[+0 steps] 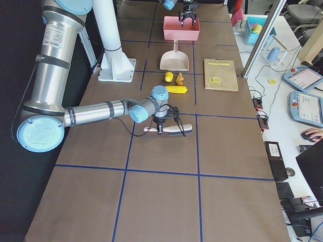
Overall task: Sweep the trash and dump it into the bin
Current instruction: 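Reach the left gripper to the white dustpan handle and grasp it, then pull the dustpan with the left gripper toward the ginger and potato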
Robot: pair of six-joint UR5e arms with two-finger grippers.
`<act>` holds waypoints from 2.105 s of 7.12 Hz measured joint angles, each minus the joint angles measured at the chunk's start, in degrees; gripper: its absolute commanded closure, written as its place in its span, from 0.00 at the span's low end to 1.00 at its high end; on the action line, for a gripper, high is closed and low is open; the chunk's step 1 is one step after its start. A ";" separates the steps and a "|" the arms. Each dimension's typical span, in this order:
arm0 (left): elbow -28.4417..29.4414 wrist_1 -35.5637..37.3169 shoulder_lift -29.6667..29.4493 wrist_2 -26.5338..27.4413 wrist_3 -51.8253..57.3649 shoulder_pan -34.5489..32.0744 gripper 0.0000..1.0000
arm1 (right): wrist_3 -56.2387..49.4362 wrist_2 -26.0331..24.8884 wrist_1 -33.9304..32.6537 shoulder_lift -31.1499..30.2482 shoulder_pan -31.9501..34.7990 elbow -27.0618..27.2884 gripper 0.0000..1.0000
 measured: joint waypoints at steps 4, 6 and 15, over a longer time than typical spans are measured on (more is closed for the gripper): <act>-0.31 0.09 -0.84 13.82 5.89 12.08 0.00 | -0.02 0.10 0.00 -0.05 0.76 0.06 1.00; 0.03 0.09 -0.58 18.17 7.50 15.79 0.00 | -0.03 0.13 0.00 -0.15 0.89 0.07 1.00; 3.93 0.01 -1.72 19.89 7.70 19.57 0.03 | -0.02 0.26 0.09 -0.55 0.97 -0.03 1.00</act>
